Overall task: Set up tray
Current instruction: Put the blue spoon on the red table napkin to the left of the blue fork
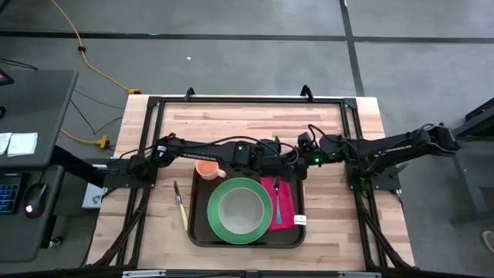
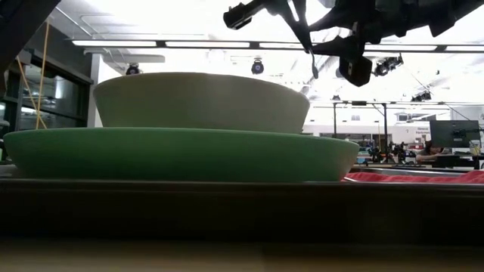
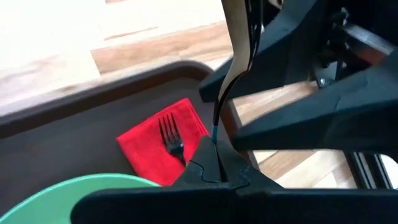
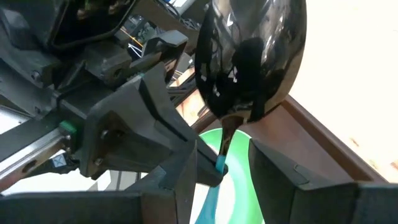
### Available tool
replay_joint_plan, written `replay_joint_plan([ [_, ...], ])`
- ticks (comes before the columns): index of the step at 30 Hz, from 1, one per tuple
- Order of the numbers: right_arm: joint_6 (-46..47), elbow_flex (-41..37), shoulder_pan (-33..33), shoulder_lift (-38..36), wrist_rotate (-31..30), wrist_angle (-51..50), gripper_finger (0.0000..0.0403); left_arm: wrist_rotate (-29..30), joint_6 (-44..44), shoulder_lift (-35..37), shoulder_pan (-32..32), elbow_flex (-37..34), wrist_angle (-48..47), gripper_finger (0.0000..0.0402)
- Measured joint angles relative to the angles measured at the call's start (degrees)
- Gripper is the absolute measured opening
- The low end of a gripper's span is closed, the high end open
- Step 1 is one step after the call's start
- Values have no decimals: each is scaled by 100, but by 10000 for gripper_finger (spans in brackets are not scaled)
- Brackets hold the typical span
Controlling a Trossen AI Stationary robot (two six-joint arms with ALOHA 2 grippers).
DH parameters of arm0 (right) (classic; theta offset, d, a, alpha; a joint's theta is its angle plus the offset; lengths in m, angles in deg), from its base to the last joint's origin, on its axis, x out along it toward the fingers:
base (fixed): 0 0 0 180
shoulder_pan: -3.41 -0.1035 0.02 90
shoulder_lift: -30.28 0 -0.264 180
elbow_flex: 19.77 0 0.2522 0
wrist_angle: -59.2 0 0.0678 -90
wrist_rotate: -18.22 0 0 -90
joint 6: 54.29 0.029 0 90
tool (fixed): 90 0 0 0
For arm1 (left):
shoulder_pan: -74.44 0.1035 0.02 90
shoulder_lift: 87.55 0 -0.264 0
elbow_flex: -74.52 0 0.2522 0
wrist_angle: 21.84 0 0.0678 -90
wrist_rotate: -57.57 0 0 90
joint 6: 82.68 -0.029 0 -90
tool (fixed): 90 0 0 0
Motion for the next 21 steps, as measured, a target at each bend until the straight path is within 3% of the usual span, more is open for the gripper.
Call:
replay_joint_plan([
  [12, -93, 0, 142, 93, 602, 128, 124, -164, -183, -2, -5, 0, -5, 3],
  [21, -268, 0, 142, 93, 688, 125, 122, -256, -198, -2, -5, 0, 40, 3],
])
